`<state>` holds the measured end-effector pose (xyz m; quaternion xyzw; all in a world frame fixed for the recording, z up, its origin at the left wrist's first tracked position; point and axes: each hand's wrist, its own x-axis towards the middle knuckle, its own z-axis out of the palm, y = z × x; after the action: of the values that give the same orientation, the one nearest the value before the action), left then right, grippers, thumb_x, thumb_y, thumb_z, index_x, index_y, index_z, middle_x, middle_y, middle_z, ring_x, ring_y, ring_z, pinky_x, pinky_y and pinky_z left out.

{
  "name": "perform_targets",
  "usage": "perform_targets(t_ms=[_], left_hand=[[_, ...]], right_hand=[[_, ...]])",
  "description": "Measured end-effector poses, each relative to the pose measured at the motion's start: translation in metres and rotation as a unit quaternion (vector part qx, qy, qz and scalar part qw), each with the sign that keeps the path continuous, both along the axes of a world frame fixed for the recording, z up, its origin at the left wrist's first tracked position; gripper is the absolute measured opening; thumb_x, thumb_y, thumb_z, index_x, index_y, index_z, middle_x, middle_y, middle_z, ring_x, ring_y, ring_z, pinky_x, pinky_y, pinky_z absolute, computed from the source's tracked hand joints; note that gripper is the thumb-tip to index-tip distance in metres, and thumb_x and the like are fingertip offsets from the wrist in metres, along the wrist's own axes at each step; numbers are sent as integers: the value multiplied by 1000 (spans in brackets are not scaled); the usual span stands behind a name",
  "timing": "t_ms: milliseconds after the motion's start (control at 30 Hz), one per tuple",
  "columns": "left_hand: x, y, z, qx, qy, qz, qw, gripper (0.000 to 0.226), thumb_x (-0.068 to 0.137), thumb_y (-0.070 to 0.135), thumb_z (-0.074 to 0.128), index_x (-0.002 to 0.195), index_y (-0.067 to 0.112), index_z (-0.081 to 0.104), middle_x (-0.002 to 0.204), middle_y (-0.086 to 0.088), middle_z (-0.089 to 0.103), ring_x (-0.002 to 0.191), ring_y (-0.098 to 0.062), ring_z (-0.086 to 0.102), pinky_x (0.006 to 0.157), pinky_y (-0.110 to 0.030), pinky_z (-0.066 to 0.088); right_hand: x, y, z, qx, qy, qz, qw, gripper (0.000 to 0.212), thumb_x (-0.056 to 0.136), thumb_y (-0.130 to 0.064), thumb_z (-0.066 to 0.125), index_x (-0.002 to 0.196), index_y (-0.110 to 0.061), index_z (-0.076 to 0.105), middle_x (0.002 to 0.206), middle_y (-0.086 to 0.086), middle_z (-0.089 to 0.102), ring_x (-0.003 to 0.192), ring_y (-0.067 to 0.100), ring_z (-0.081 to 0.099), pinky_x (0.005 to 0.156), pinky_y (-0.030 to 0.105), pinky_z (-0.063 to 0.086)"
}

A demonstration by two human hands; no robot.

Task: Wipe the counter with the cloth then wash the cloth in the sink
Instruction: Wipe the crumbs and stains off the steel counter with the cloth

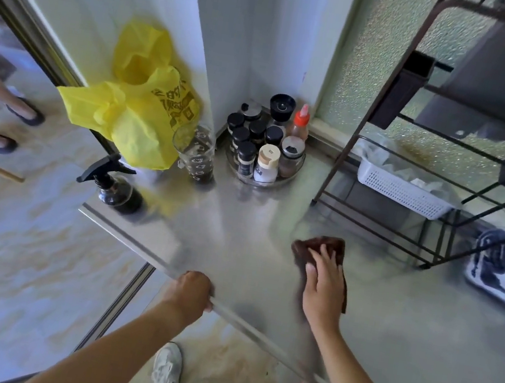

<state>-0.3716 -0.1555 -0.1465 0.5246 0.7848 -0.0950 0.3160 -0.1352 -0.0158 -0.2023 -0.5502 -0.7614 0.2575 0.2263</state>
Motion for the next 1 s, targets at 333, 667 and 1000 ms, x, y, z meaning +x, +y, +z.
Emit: perform_targets(t_ms=[333, 667, 1000], left_hand=[[-49, -10, -5, 91, 86, 101, 987, 38, 100, 37, 44, 106, 13, 72, 105, -8, 64, 102, -28, 59, 83, -35, 48], [-177, -17, 17, 326, 19, 535, 779, 95, 72, 36, 82, 140, 2, 25, 142, -17, 27, 128, -36, 35, 108, -44, 31], [-202, 6, 25, 369, -73, 458, 806, 65, 70, 22, 83, 127, 22, 53, 101, 6, 54, 102, -24, 54, 79, -28, 37]], right_hand=[[-233, -37, 3, -60, 55, 185, 979, 45, 104, -35, 36, 130, -12, 65, 145, 8, 59, 135, 31, 50, 113, 43, 37], [-266, -51, 30, -134, 89, 219, 962, 24, 106, -23, 44, 117, -21, 65, 104, -1, 71, 94, 18, 62, 77, 31, 44], [-266, -47, 46, -87, 205, 107, 969, 34, 107, -20, 43, 139, -22, 55, 139, -4, 58, 129, 2, 50, 105, 15, 36]])
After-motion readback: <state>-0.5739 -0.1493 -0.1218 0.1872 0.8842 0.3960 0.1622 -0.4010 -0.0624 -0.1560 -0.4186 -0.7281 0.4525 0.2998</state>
